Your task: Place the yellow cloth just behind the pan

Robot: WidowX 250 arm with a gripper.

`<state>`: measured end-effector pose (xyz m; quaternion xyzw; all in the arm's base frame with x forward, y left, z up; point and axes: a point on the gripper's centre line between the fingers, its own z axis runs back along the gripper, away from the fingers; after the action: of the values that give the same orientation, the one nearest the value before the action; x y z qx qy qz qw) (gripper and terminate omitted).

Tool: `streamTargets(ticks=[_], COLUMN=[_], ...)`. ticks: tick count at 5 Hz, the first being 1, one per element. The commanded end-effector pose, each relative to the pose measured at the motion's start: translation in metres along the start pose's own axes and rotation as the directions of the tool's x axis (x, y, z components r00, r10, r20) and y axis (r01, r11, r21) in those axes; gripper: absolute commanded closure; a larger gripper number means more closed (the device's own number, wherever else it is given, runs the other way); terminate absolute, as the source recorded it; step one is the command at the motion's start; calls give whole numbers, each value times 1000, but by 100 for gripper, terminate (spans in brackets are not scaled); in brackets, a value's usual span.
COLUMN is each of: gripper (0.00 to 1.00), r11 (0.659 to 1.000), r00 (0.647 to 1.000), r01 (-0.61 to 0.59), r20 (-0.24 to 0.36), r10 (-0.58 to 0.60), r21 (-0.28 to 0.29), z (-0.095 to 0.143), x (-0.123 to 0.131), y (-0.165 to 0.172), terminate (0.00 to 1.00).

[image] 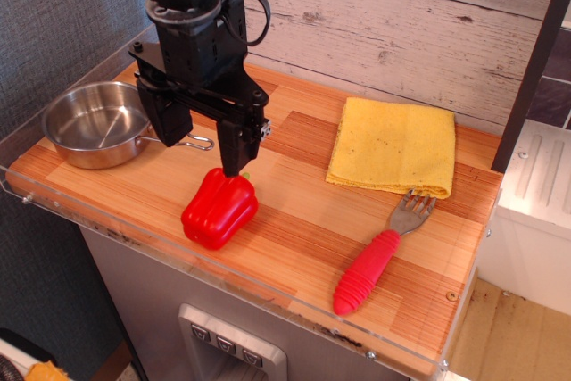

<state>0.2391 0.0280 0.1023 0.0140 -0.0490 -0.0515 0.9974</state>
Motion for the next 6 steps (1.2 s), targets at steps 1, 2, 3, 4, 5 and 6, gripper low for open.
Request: streamTargets(ticks=[1, 2, 3, 4, 5, 6], gripper=[0, 0, 0, 0, 0, 0], r11=[1000, 998, 1000, 998, 993, 993], r00=[1000, 997, 998, 994, 988, 988], r01=[0, 65, 15, -59, -115, -118], r20=[0, 39, 65, 97, 100, 103], r10=[0, -65, -15, 58, 114, 117], r21=[0, -2, -3, 14, 13, 2], z=[0, -12, -24, -38, -52, -60], x=[0, 16, 42, 70, 98, 119], y=[0, -12, -31, -47, -55, -57], terminate=[0, 0, 0, 0, 0, 0])
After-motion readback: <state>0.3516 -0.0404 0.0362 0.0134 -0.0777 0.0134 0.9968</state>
